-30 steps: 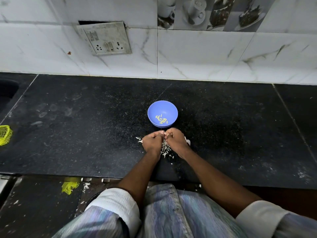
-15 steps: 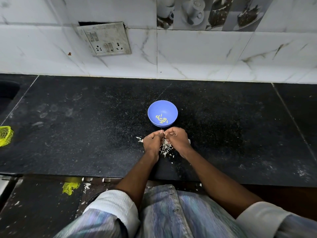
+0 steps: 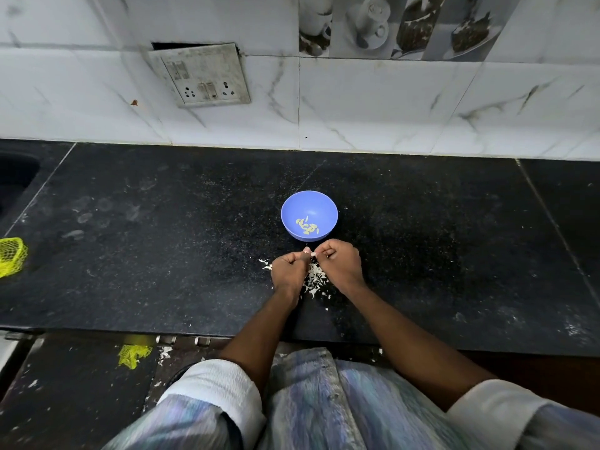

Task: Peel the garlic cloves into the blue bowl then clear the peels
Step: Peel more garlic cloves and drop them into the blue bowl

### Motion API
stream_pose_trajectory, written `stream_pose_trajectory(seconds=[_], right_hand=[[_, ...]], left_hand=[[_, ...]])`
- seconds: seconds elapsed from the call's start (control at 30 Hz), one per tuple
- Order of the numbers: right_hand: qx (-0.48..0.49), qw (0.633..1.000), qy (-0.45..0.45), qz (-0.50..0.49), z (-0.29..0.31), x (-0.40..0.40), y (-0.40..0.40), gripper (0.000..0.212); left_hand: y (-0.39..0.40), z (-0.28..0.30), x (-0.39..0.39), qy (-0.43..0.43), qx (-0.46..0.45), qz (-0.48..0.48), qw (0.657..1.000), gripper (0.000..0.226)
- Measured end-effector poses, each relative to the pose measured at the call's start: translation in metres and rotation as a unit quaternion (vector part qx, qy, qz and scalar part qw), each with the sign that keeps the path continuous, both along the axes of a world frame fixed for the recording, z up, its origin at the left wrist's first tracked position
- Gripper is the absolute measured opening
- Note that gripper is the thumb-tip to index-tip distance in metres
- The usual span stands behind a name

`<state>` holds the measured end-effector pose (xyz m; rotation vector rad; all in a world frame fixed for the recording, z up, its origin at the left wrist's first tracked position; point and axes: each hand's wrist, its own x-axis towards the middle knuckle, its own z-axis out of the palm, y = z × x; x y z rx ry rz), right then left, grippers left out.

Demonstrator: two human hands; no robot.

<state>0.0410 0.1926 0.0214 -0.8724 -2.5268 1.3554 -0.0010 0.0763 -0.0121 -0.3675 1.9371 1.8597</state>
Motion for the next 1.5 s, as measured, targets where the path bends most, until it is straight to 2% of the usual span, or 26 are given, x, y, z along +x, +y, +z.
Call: stream_pose_trajectory(seconds=[0.13, 0.23, 0.4, 0.67, 0.8, 0.93, 1.03, 1.1, 1.2, 1.3, 1.43, 1.5], right_hand=[[0.005, 1.000, -0.021, -0.003, -0.006, 0.003, 0.004, 0.017], [-0.046, 0.999, -0.013, 0.023, -0.004, 0.006, 0.004, 0.030], [-0.063, 0.997, 0.027, 0.030, -0.004, 0.006, 0.000, 0.007], [-0.095, 0.994, 0.052, 0.019, -0.002, 0.007, 0.002, 0.009], [-0.111, 0.992, 0.052, 0.020, 0.002, 0.008, -0.001, 0.007], [-0.127, 0.990, 0.057, 0.021, 0.003, 0.007, -0.002, 0.005], [-0.128, 0.990, 0.054, 0.015, 0.004, 0.007, -0.004, 0.006], [-0.120, 0.992, 0.046, 0.006, 0.003, 0.005, -0.005, 0.010], [-0.109, 0.993, 0.041, -0.017, 0.001, 0.003, 0.001, 0.017], [-0.117, 0.992, 0.035, -0.033, -0.003, 0.003, 0.002, 0.019], [-0.125, 0.991, 0.036, -0.026, -0.004, 0.003, 0.005, 0.019], [-0.109, 0.993, 0.036, -0.021, -0.006, 0.002, 0.005, 0.022]], left_hand=[[-0.002, 0.005, -0.001, 0.004, -0.015, -0.004, 1.000, 0.035], [-0.003, 0.005, -0.001, 0.007, -0.012, -0.006, 1.000, 0.038], [-0.004, 0.004, -0.001, -0.008, -0.010, -0.021, 1.000, 0.038], [-0.004, 0.002, 0.003, -0.001, -0.007, -0.033, 0.999, 0.039], [-0.002, 0.002, 0.005, -0.003, -0.023, -0.029, 0.999, 0.046], [-0.002, 0.001, 0.005, -0.003, -0.042, -0.012, 0.999, 0.038], [-0.003, 0.002, 0.007, 0.001, -0.052, -0.023, 0.998, 0.040], [-0.005, 0.001, 0.006, 0.018, -0.082, -0.051, 0.995, 0.042], [-0.008, 0.014, 0.004, 0.075, -0.162, -0.077, 0.981, 0.017], [-0.016, 0.022, 0.004, 0.145, -0.242, -0.101, 0.954, 0.034], [-0.011, 0.029, 0.005, 0.181, -0.309, -0.139, 0.923, 0.026], [-0.008, 0.026, 0.005, 0.193, -0.313, -0.141, 0.919, 0.025]])
